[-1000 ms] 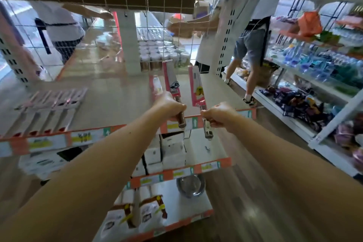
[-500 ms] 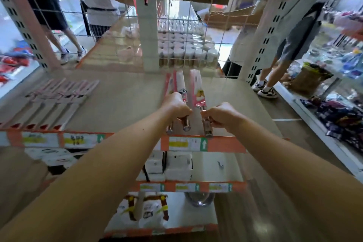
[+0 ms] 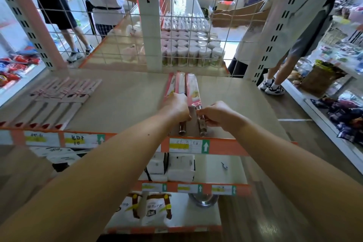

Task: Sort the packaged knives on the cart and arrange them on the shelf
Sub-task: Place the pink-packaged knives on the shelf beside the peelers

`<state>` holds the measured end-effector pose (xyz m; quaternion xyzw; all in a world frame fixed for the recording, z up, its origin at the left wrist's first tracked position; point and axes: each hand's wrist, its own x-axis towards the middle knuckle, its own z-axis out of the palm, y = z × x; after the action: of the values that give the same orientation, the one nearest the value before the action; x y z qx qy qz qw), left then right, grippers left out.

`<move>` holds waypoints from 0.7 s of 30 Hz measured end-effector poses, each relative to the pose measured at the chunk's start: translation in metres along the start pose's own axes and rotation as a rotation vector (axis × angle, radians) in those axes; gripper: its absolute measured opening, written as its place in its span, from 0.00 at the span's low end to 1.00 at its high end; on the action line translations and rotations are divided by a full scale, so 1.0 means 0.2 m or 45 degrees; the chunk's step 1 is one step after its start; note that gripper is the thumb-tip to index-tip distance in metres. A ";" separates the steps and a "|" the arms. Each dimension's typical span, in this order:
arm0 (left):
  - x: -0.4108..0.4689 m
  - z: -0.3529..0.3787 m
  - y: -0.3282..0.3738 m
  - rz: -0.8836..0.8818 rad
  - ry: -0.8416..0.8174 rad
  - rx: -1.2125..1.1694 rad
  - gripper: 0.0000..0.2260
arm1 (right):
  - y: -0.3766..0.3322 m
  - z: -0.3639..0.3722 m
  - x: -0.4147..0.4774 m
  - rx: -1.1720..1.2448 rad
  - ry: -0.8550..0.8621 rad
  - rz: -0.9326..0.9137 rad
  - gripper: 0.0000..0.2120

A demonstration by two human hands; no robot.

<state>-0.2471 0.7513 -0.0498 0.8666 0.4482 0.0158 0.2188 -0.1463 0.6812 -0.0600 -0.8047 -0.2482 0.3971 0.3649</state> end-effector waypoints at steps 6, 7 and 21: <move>0.01 0.01 -0.01 -0.008 0.036 0.126 0.23 | 0.00 0.03 0.01 -0.089 0.069 -0.038 0.13; 0.01 0.02 -0.01 -0.007 0.032 0.134 0.20 | 0.00 0.03 0.01 -0.105 0.086 -0.052 0.13; -0.01 0.01 -0.03 0.055 0.012 0.192 0.12 | 0.01 0.07 -0.01 -0.377 0.271 -0.282 0.15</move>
<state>-0.2515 0.7527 -0.0529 0.8900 0.4303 -0.0090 0.1505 -0.1592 0.6846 -0.0664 -0.8548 -0.3509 0.2266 0.3080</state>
